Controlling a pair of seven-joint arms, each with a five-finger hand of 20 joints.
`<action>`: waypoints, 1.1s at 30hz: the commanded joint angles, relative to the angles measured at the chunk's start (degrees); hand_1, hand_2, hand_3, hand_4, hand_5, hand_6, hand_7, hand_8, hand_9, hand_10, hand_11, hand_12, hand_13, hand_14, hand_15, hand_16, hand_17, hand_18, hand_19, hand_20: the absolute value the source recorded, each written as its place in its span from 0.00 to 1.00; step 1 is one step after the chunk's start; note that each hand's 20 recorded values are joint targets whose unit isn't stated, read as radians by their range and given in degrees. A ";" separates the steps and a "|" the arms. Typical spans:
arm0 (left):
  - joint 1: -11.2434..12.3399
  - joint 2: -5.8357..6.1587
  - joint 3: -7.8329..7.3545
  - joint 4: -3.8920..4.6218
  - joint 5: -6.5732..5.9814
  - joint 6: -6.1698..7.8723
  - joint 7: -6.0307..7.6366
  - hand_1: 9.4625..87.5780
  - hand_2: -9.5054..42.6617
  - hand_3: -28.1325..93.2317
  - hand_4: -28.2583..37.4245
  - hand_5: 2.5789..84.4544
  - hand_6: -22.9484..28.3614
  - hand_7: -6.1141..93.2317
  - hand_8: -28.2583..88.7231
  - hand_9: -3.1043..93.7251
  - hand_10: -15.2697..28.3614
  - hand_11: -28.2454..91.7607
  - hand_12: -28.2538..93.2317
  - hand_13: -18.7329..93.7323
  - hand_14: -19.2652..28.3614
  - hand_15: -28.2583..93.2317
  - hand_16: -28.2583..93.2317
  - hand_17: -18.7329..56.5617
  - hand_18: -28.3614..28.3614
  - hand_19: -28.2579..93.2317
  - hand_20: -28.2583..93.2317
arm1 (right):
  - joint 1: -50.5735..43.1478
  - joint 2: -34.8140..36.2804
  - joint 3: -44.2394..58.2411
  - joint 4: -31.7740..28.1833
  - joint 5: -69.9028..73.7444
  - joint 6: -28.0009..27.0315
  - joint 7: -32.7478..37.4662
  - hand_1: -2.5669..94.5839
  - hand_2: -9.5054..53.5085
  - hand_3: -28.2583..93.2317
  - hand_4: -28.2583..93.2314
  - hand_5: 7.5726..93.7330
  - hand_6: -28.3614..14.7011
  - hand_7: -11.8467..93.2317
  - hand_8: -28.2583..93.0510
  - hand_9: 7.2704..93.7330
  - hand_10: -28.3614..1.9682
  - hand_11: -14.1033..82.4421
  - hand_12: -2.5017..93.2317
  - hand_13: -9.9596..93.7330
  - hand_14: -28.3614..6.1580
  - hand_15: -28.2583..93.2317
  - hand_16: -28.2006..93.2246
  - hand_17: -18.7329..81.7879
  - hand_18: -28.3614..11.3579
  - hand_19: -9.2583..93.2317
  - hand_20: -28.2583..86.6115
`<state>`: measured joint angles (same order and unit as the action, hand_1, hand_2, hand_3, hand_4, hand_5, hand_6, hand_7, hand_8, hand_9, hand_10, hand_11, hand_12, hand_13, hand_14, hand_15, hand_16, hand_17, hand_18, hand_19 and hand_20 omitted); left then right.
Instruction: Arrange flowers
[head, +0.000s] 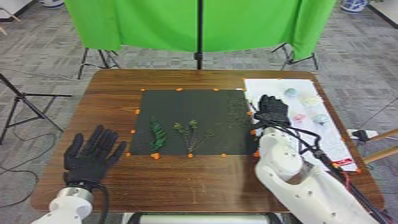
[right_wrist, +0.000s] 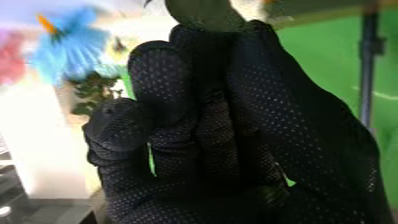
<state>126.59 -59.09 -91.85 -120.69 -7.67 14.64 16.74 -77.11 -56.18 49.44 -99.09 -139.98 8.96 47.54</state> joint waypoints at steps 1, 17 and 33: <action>2.22 -0.44 -0.48 -0.35 -0.38 0.29 0.74 0.23 0.47 0.83 0.00 0.52 0.58 0.28 0.14 0.45 0.70 0.48 0.35 0.44 0.72 0.60 0.18 0.18 0.76 0.56 0.38 | 0.57 -0.68 -0.83 -8.10 -1.24 -2.13 -1.56 0.70 0.00 0.81 0.07 0.83 0.66 0.50 0.40 0.96 0.62 0.28 0.53 0.87 0.72 0.61 0.68 0.64 0.07 0.98 0.60; 1.84 -0.42 -0.61 -0.17 -0.73 0.20 -0.15 0.23 0.48 0.83 0.00 0.52 0.59 0.28 0.15 0.45 0.70 0.48 0.35 0.44 0.72 0.60 0.18 0.18 0.76 0.56 0.38 | -7.60 -2.48 -4.00 -13.23 -1.61 -5.08 -3.05 0.70 0.00 0.79 0.09 0.82 0.66 0.49 0.42 0.95 0.63 0.28 0.54 0.86 0.71 0.62 0.68 0.64 0.06 0.99 0.59; 0.76 -0.25 0.47 0.32 -1.09 0.56 -0.94 0.23 0.47 0.83 0.00 0.52 0.59 0.28 0.15 0.45 0.70 0.48 0.35 0.44 0.72 0.60 0.18 0.18 0.76 0.56 0.38 | -7.83 -6.85 -5.07 -10.98 -1.38 -7.33 -2.35 0.69 0.00 0.78 0.08 0.79 0.64 0.51 0.41 0.92 0.60 0.32 0.56 0.84 0.63 0.66 0.66 0.62 0.06 1.00 0.59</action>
<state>127.00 -59.14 -92.24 -120.89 -8.45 14.74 16.68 -85.72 -59.91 44.89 -112.29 -140.64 1.91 44.89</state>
